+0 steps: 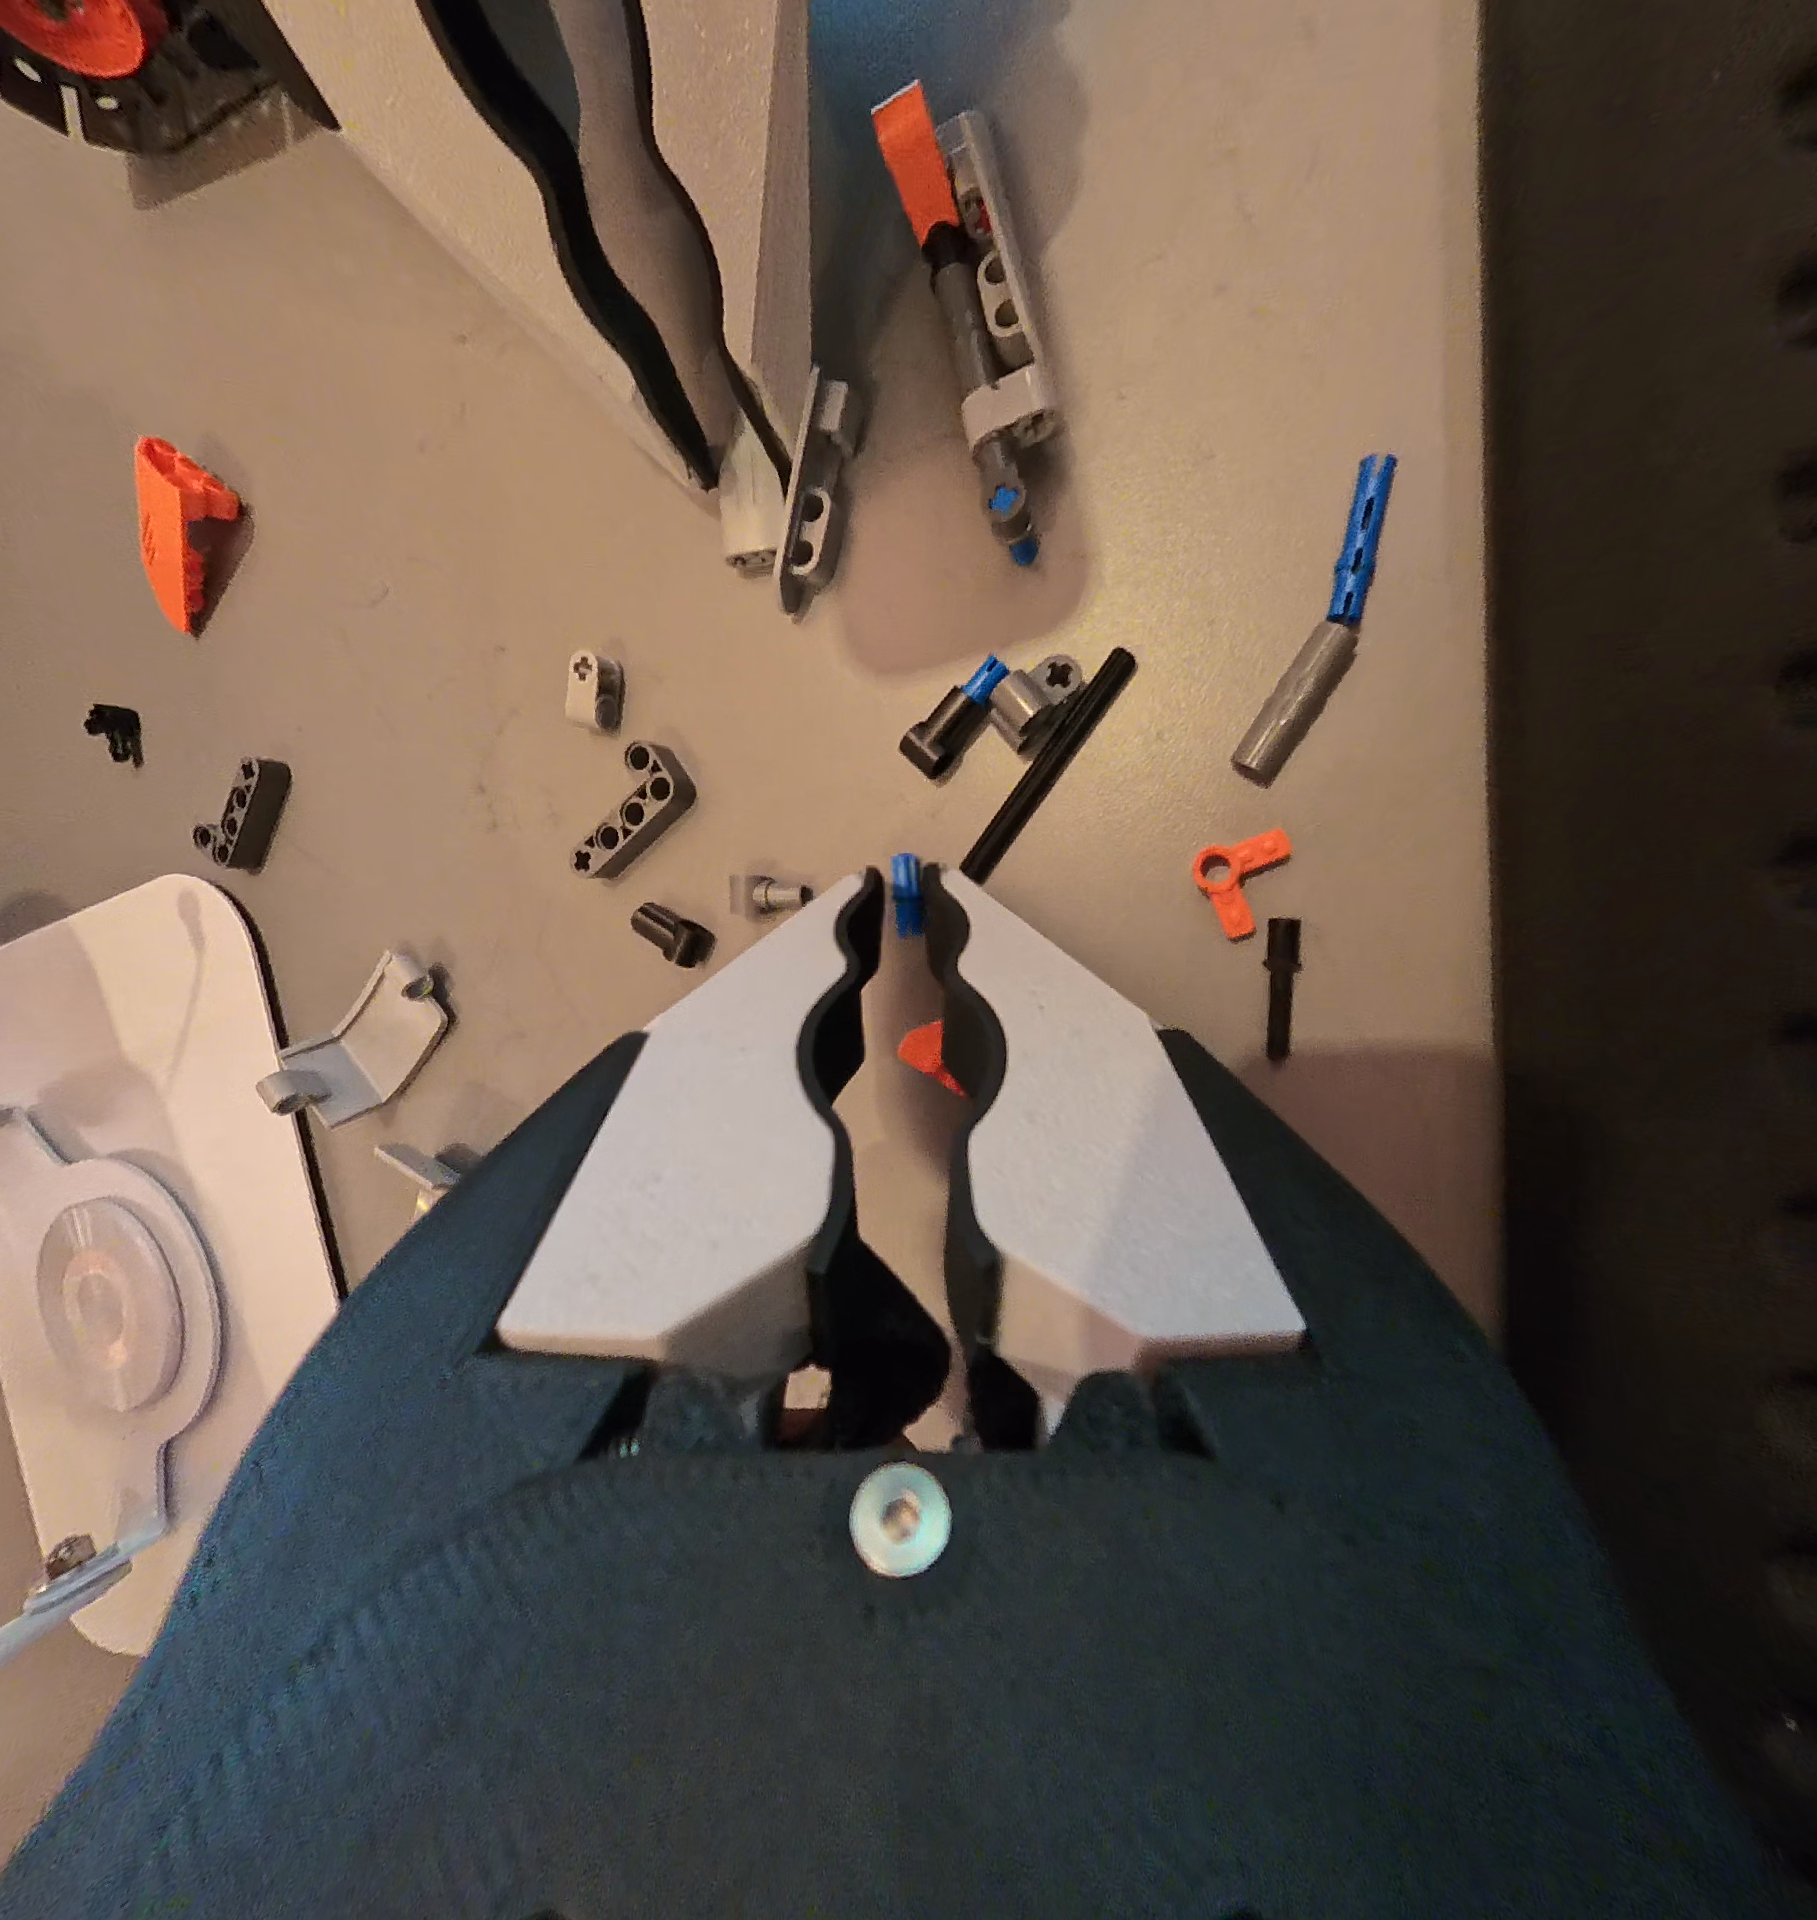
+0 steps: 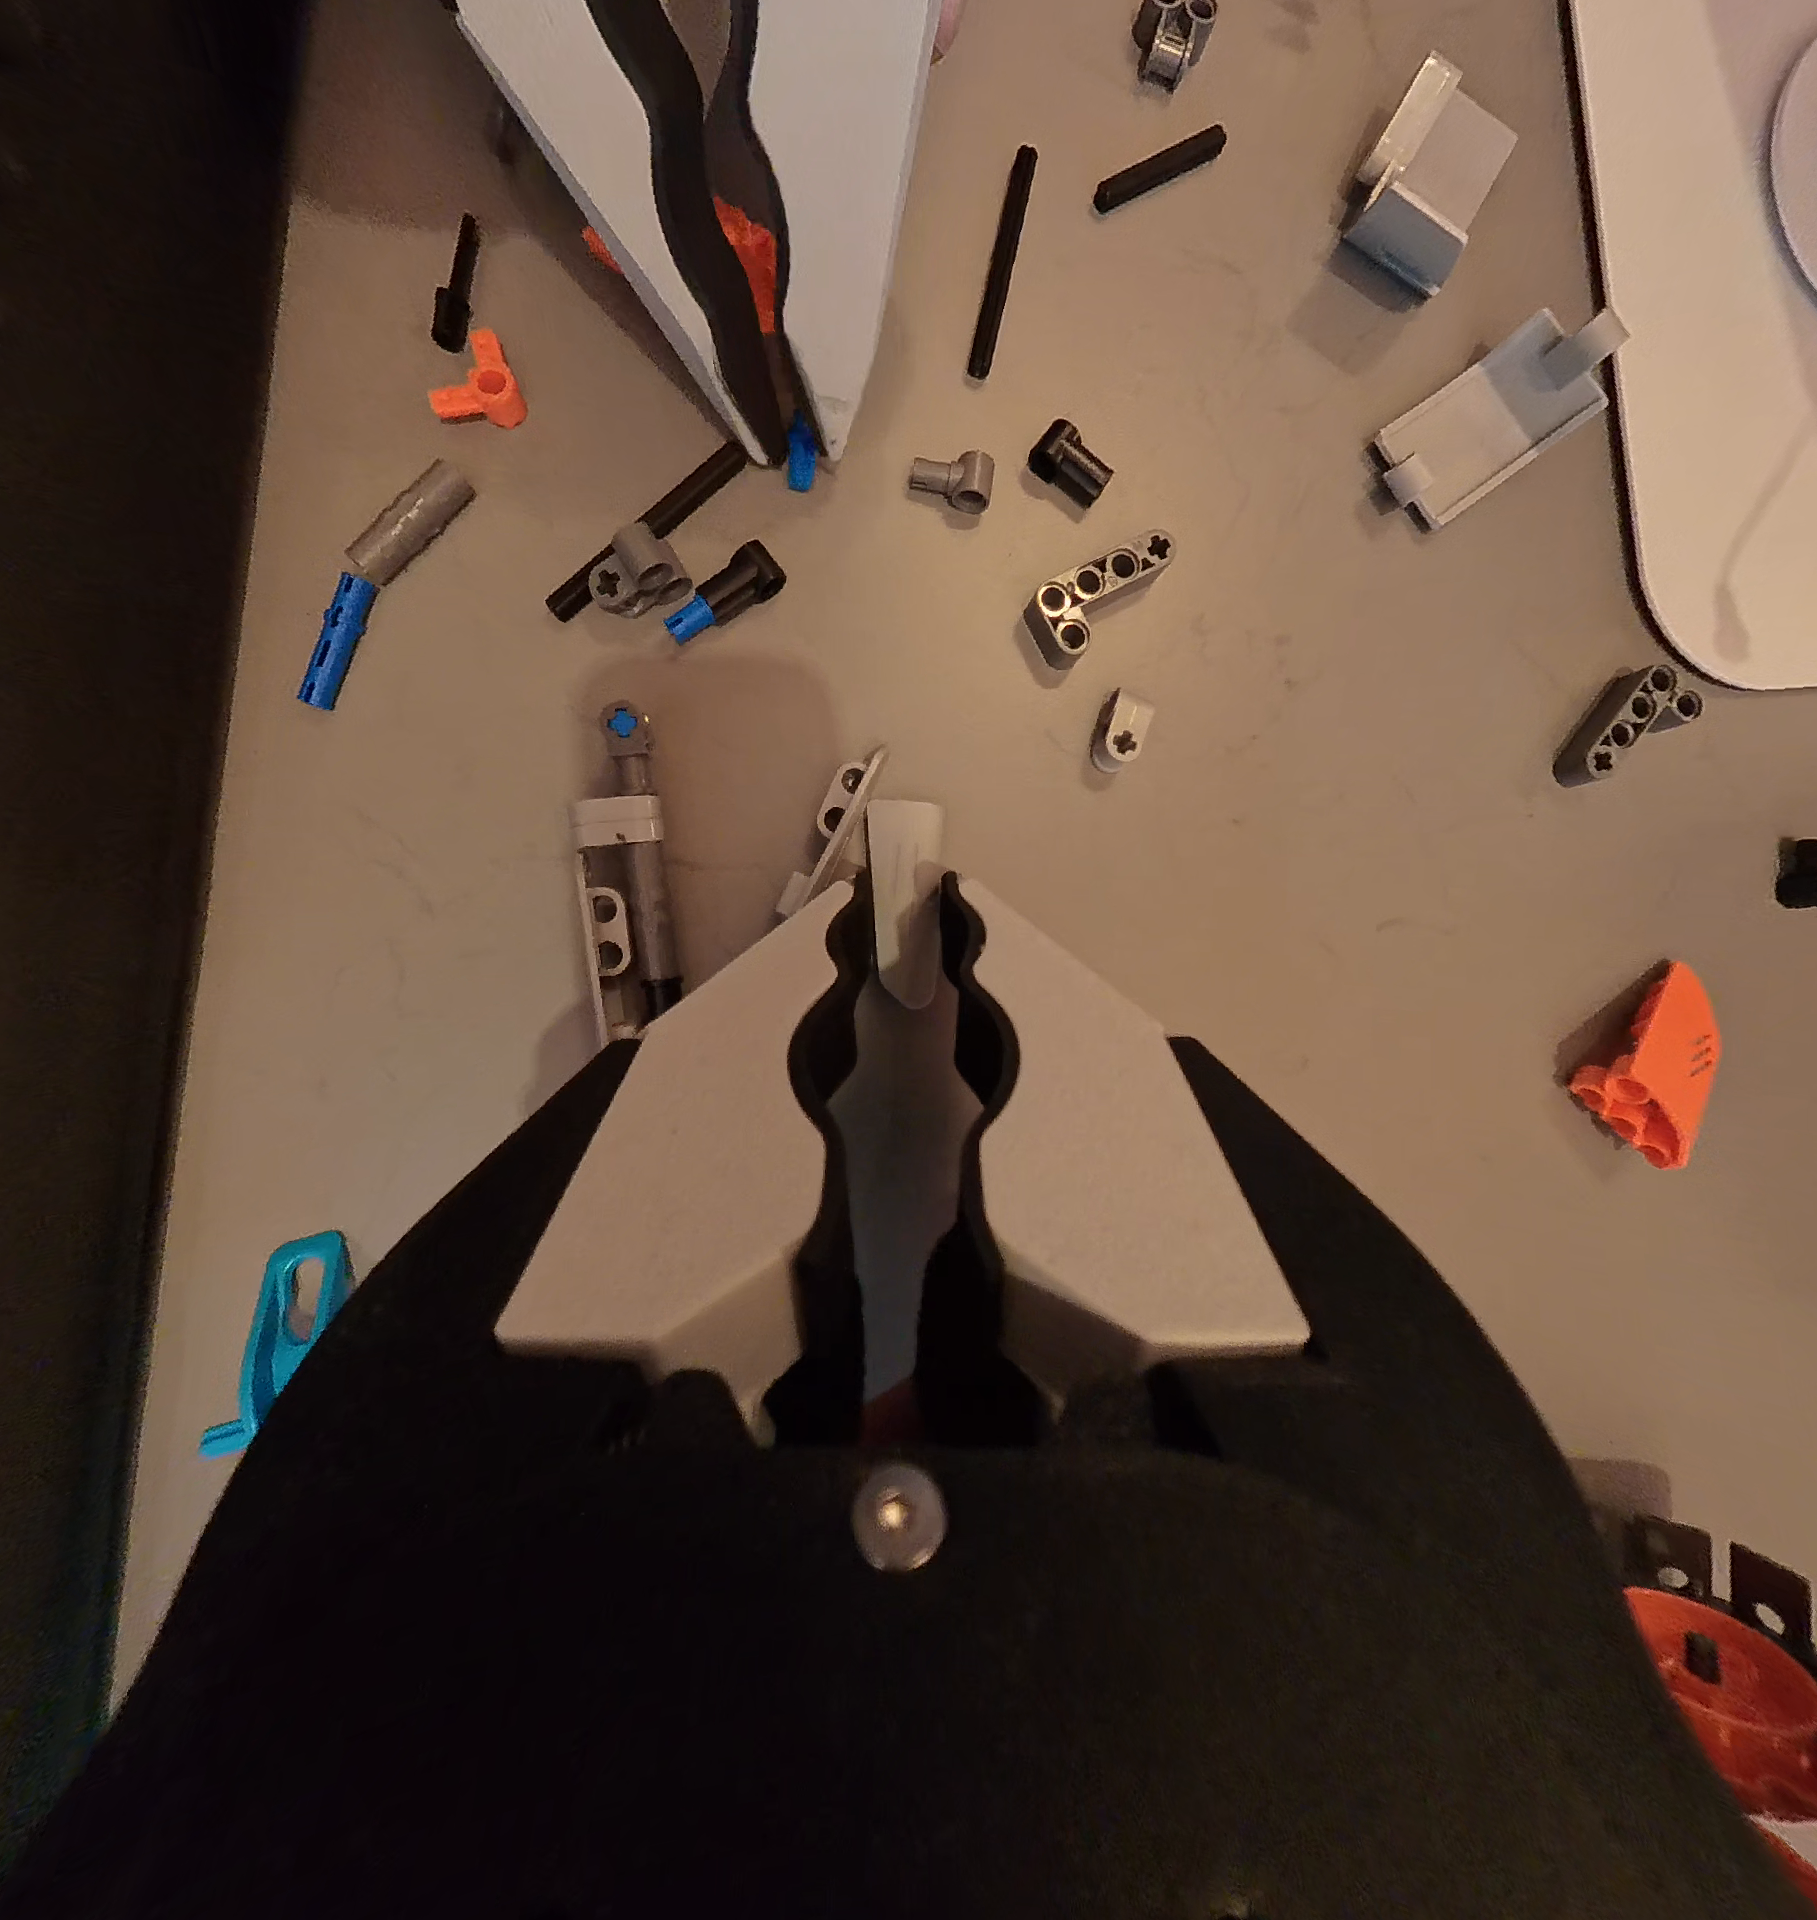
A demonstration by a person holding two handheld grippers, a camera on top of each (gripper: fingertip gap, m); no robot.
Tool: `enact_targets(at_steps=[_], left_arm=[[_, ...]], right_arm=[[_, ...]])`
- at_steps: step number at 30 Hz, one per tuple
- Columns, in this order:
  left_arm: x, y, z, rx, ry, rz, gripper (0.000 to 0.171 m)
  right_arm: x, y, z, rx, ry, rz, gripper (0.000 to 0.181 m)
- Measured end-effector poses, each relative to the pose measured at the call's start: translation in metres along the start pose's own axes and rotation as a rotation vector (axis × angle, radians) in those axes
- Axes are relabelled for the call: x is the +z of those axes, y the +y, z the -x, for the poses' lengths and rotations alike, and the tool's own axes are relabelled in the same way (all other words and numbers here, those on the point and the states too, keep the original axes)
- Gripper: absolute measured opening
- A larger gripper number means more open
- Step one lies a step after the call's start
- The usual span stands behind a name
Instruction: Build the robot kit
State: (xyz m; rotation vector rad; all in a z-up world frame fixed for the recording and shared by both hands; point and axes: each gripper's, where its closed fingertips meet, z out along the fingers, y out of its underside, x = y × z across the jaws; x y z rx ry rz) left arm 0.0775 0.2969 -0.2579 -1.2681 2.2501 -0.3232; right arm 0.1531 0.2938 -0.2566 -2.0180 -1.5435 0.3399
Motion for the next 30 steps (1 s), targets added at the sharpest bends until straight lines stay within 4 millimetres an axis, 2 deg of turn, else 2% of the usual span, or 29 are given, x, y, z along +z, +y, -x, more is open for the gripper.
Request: enact_targets(at_steps=[3, 7, 13, 20, 30], left_arm=[[0.000, 0.000, 0.002, -0.023, -0.009, 0.009, 0.008], [-0.005, 0.004, 0.002, -0.063, -0.022, 0.029, 0.020], [0.000, 0.002, 0.002, -0.084, -0.006, 0.002, 0.005], [0.005, -0.002, 0.010, -0.144, -0.056, -0.043, 0.004], [0.016, -0.019, 0.019, -0.164, -0.088, -0.116, 0.003]], right_arm=[[0.000, 0.000, 0.000, -0.003, 0.000, -0.001, 0.010], [0.000, -0.001, 0.001, -0.004, -0.005, -0.009, 0.010], [0.002, -0.004, 0.004, -0.015, -0.020, -0.023, 0.010], [0.004, -0.008, 0.004, -0.034, -0.021, -0.054, 0.009], [0.010, -0.018, 0.009, -0.063, -0.052, -0.115, 0.009]])
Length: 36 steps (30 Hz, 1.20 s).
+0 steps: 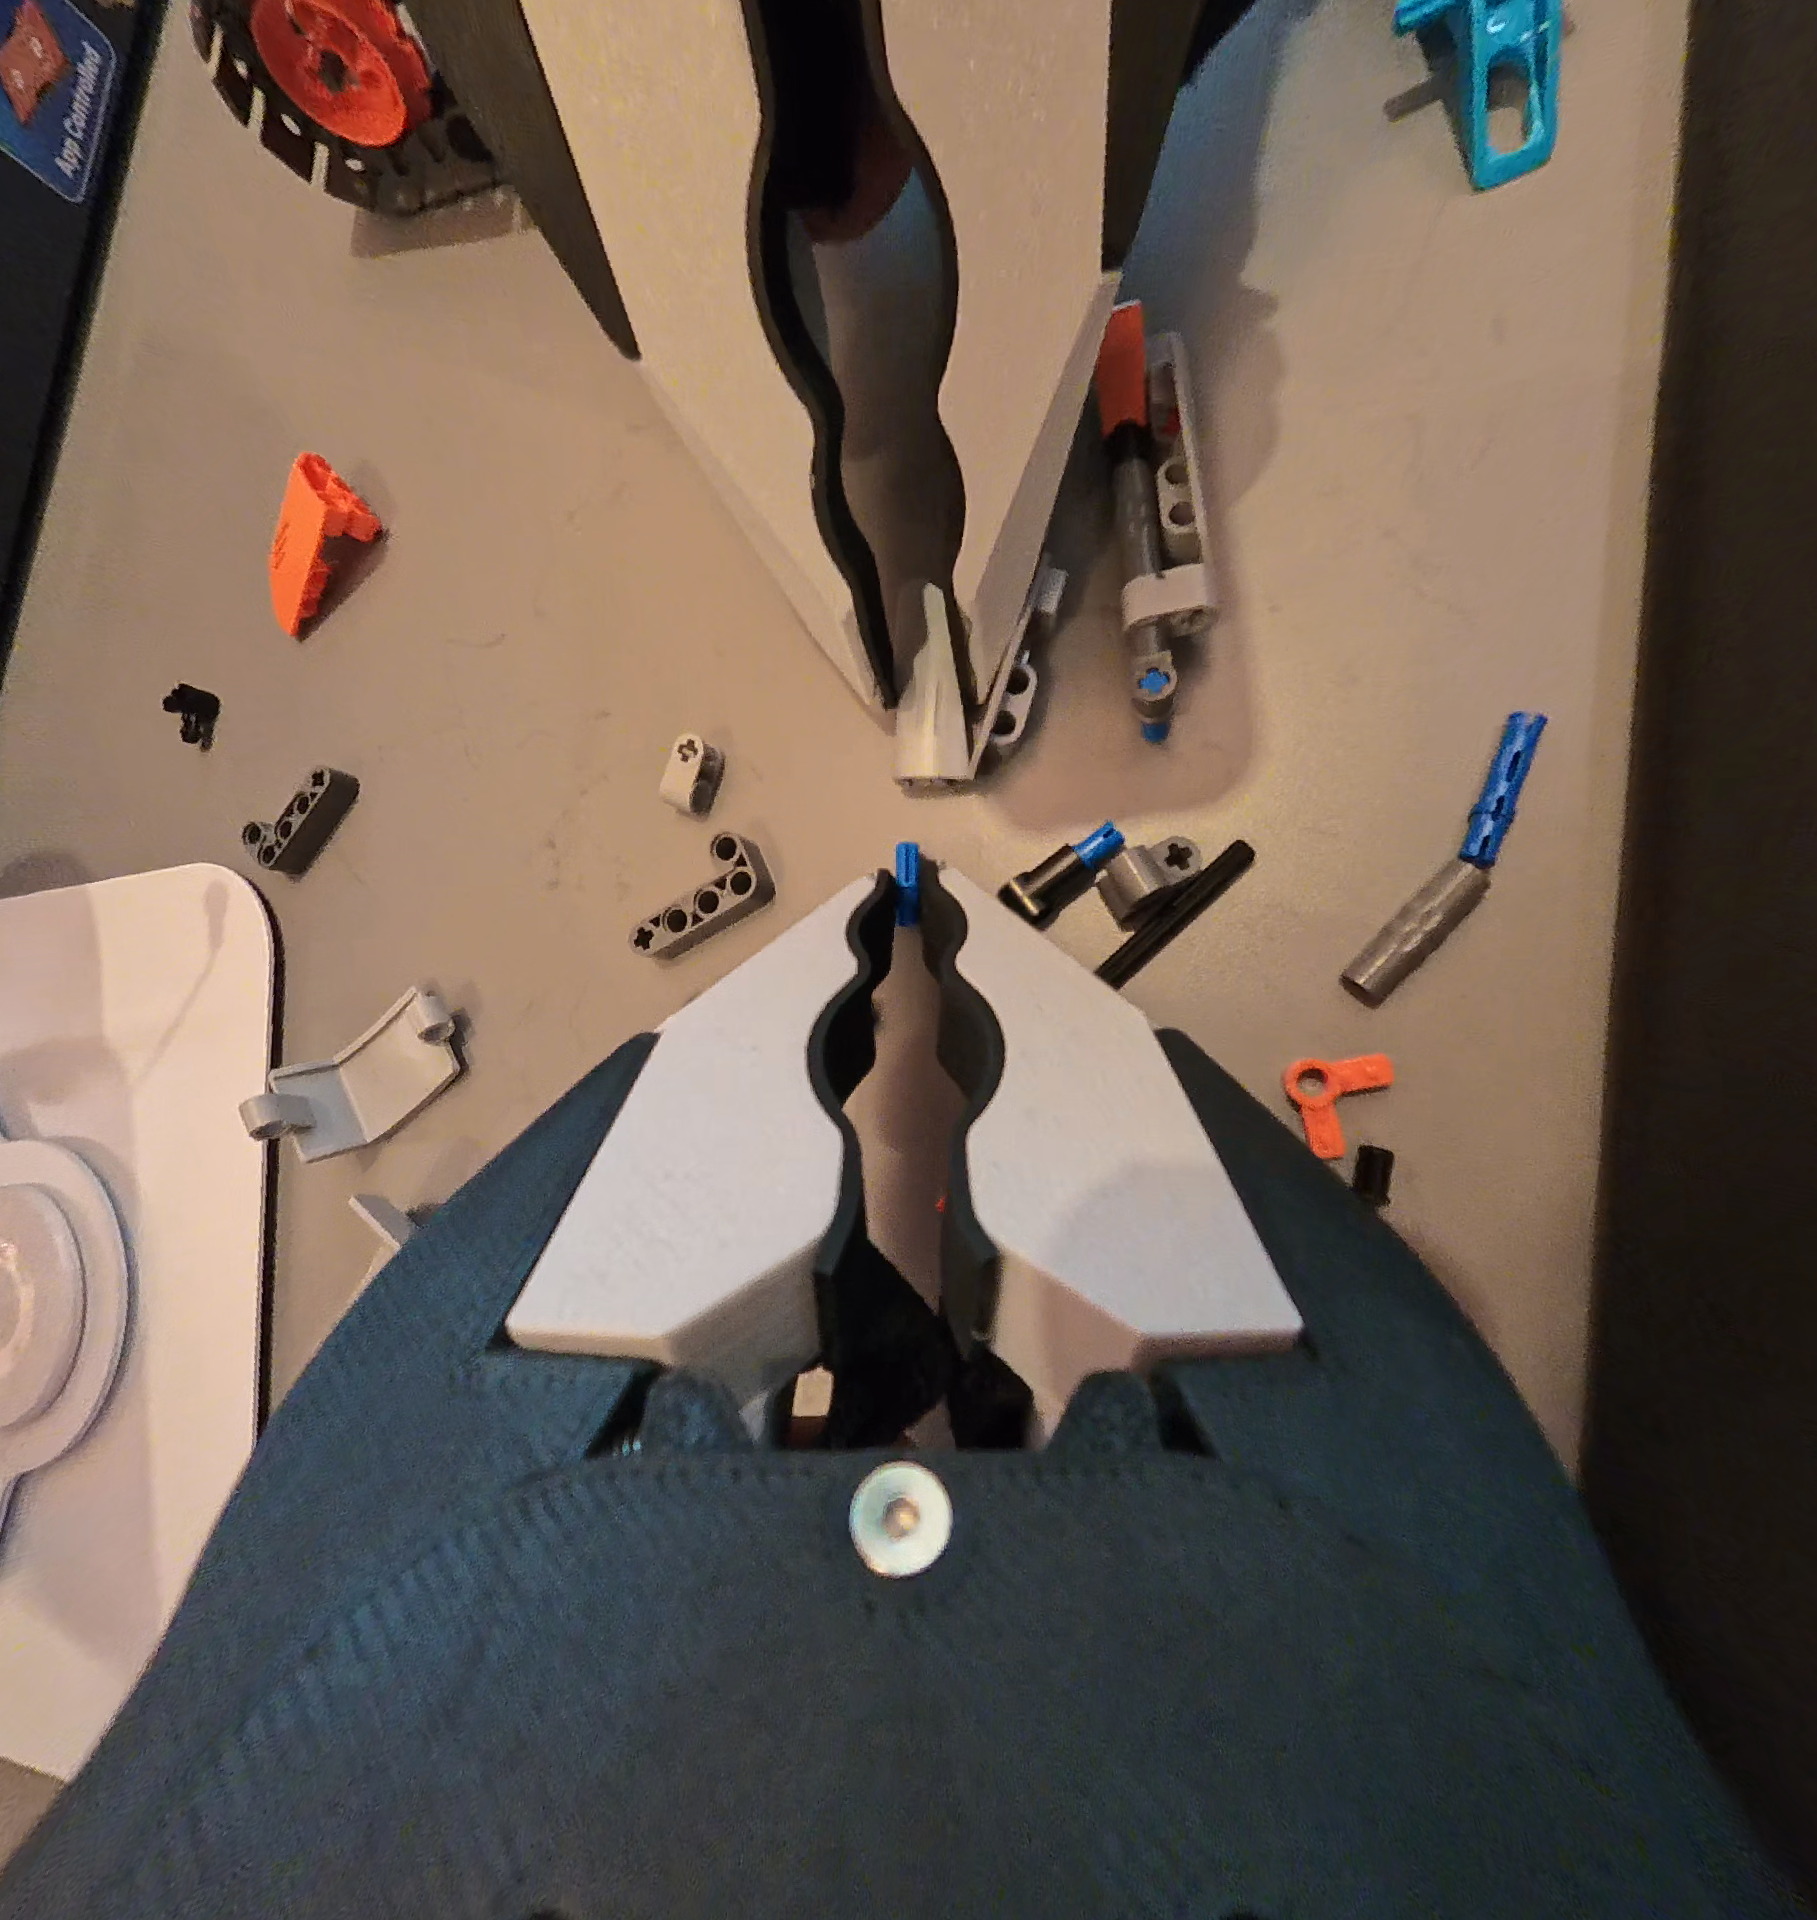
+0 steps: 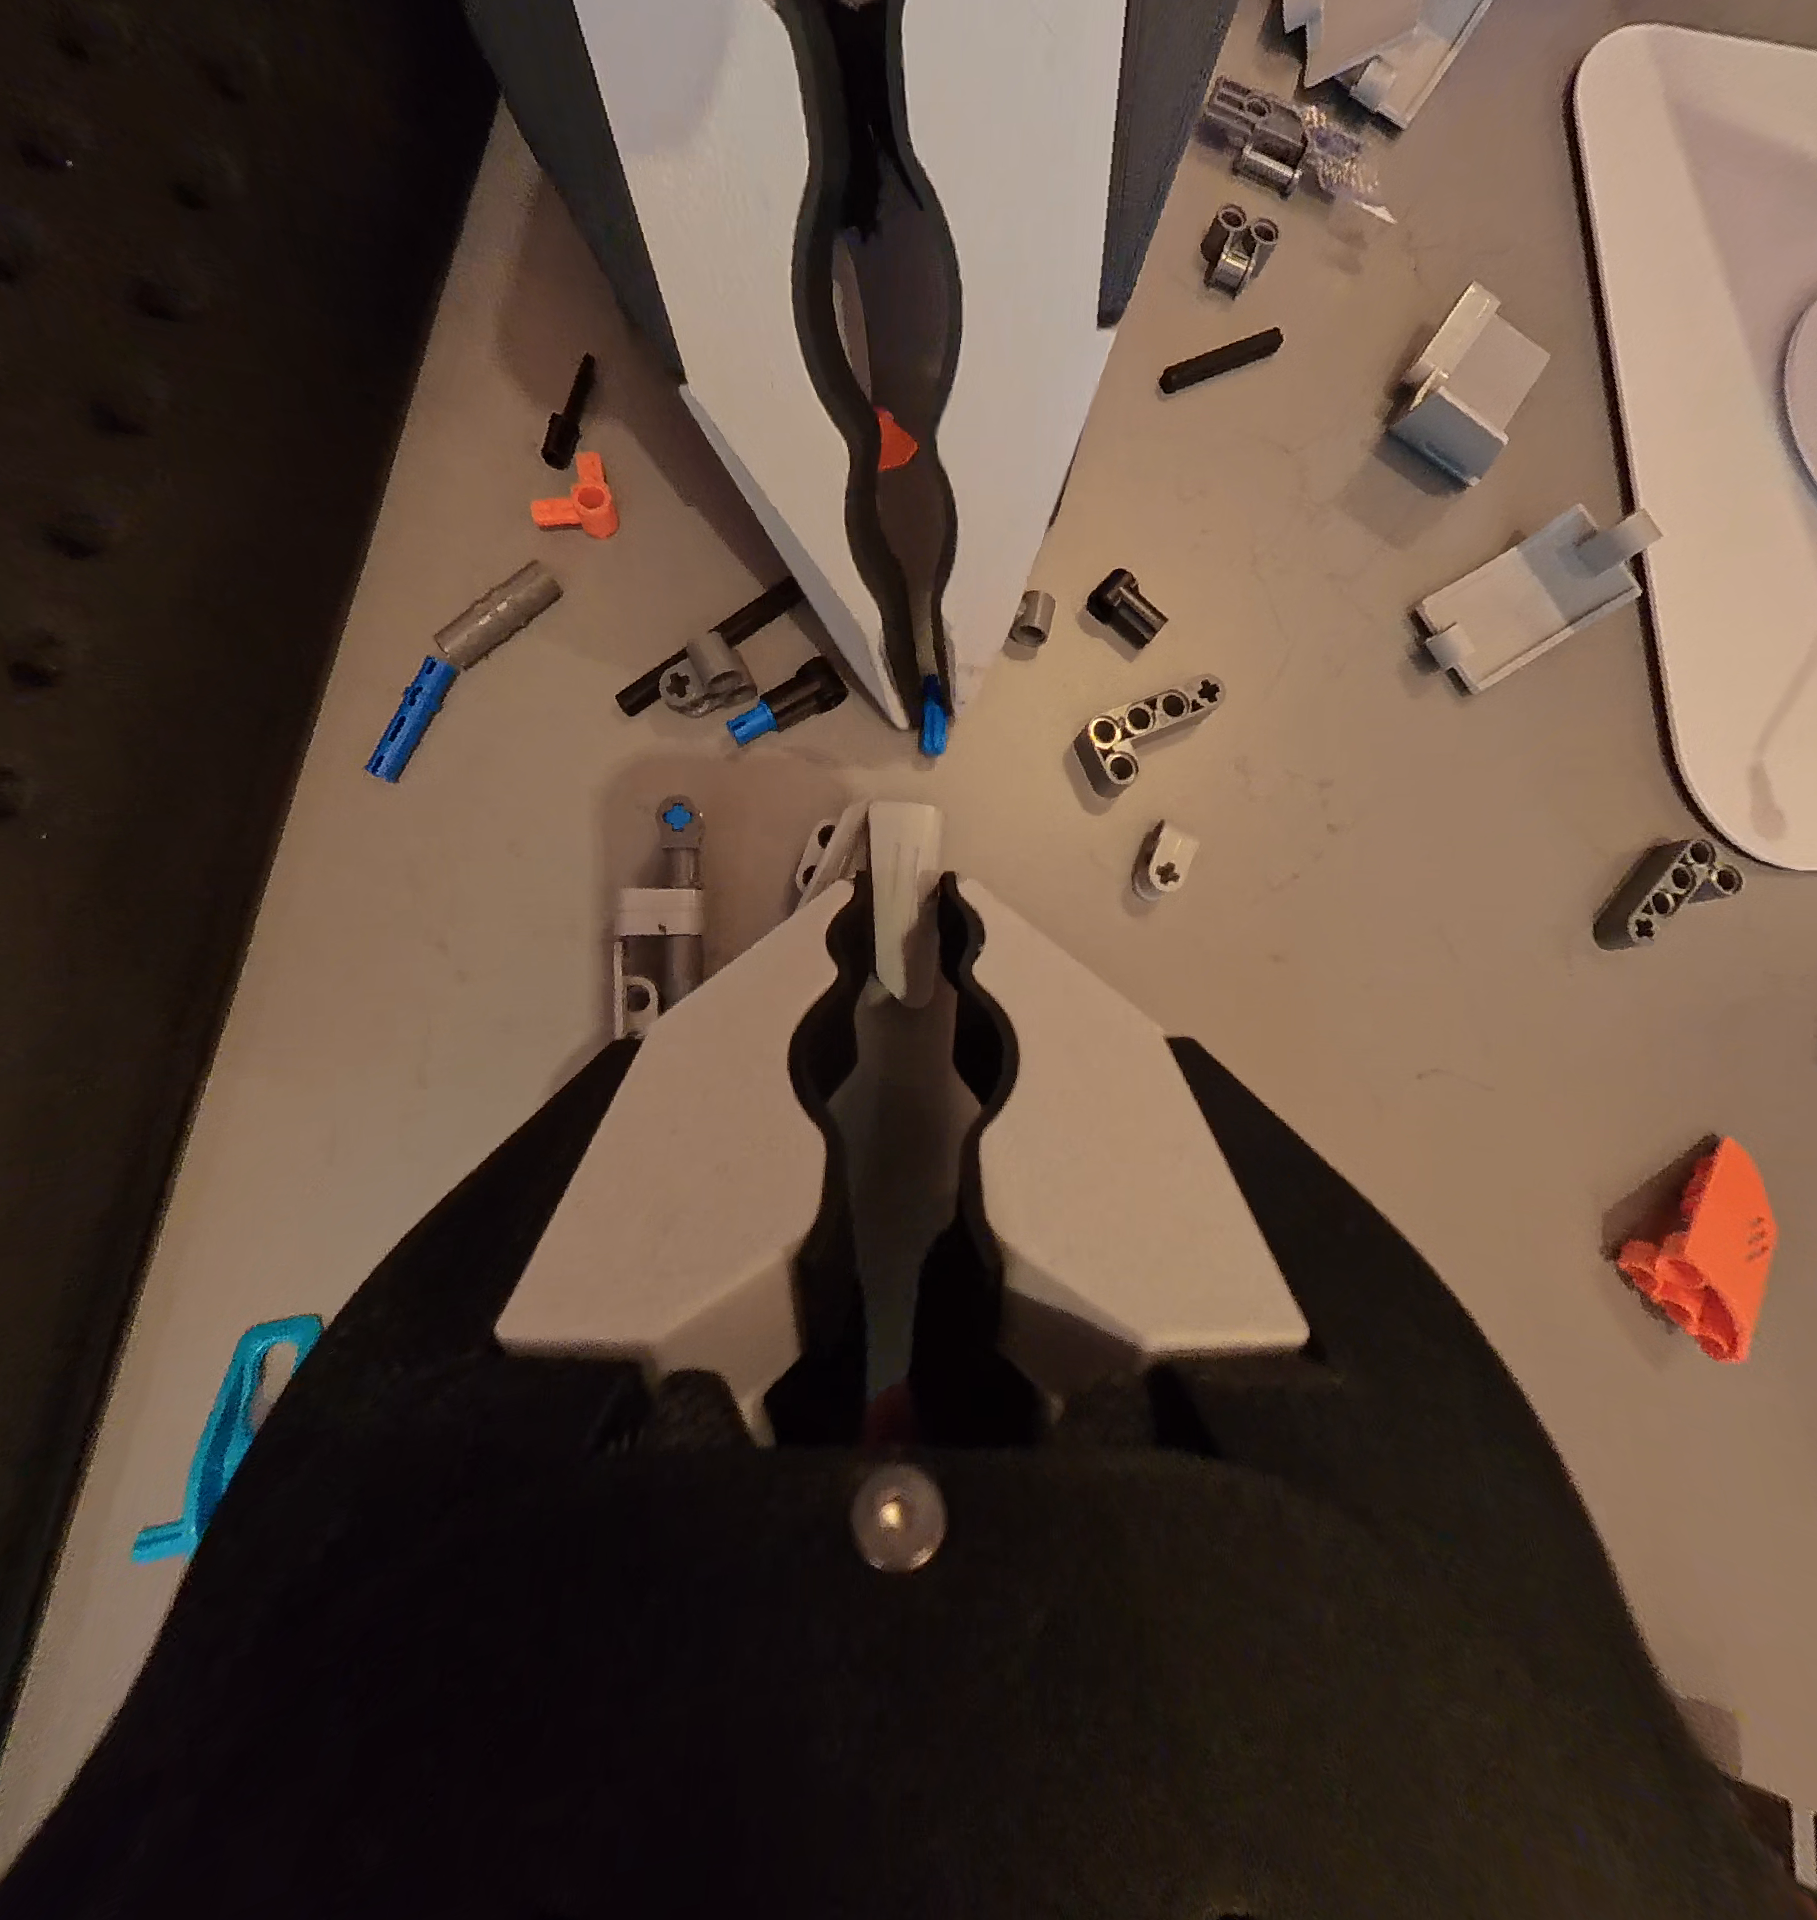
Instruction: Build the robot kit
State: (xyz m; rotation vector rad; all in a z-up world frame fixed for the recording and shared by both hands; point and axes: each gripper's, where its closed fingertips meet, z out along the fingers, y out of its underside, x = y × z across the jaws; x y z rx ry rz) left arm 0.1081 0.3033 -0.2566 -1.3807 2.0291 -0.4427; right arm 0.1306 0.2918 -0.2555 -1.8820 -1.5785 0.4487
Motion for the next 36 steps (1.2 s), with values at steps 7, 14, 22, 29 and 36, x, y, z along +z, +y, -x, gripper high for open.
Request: enact_targets(at_steps=[7, 14, 22, 29, 36], left_arm=[[0.003, -0.005, -0.002, 0.010, -0.015, -0.038, 0.003], [0.004, -0.005, -0.001, 0.019, -0.030, -0.054, 0.003], [0.004, -0.008, -0.004, 0.021, -0.019, -0.075, 0.001], [0.004, -0.010, -0.006, 0.048, 0.005, -0.105, 0.001], [0.003, -0.010, -0.009, 0.088, 0.043, -0.128, 0.001]], right_arm=[[0.003, -0.004, 0.000, -0.001, -0.009, -0.001, 0.010], [0.004, -0.005, 0.000, -0.004, -0.012, -0.002, 0.009], [0.004, -0.004, 0.001, -0.021, -0.007, 0.001, 0.009], [0.003, -0.003, 0.002, -0.048, -0.025, -0.011, 0.009], [0.003, -0.003, 0.004, -0.078, -0.050, -0.018, 0.009]])
